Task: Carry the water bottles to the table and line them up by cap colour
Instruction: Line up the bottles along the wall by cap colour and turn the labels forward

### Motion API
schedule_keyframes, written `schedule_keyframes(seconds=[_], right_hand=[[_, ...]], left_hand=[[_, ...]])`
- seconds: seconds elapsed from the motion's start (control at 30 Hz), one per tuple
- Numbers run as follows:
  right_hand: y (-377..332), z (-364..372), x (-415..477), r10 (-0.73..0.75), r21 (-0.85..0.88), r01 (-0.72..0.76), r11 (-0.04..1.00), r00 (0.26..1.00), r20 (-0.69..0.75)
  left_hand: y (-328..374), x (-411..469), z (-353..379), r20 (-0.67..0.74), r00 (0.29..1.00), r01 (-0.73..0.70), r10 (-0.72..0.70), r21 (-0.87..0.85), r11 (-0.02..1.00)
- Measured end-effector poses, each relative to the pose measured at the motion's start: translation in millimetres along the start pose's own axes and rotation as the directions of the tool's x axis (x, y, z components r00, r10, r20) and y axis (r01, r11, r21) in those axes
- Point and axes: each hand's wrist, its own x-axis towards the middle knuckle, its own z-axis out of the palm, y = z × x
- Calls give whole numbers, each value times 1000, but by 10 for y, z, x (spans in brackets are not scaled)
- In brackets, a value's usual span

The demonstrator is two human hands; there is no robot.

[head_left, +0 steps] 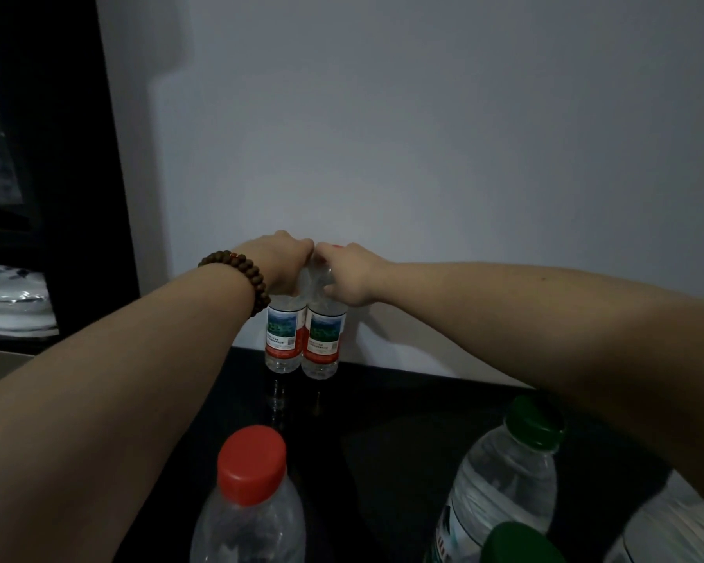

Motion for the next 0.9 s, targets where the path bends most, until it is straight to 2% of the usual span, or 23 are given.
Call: schedule_keyframes(seconds=[0.17,0.23,0.3,0.5,0.73,0.9], right_hand=[[13,-251,-70,-30,-73,41,996,988,148],[14,-398,-159,-10,-117,34,993,980,199],[-5,-524,-309,24,-144,6,990,978,208],[-168,-905,-945,26,-174,4,985,985,169],[-371,-1454,-1893,60,-224,-3,975,966,250],[-563,-1734,-2521,87,-194,-34,980,959,269]], left_hand=[[-5,-96,-60,2,1000,7,-7,-41,999],[17,-197,-84,-48,999,20,-21,-12,1000],[58,-331,-137,-95,995,25,-22,21,999],[223,-886,-460,-78,996,42,-42,4,999],[413,-1745,-1087,164,986,46,-42,-18,999],[591,-2326,-1551,191,980,45,-52,40,998]])
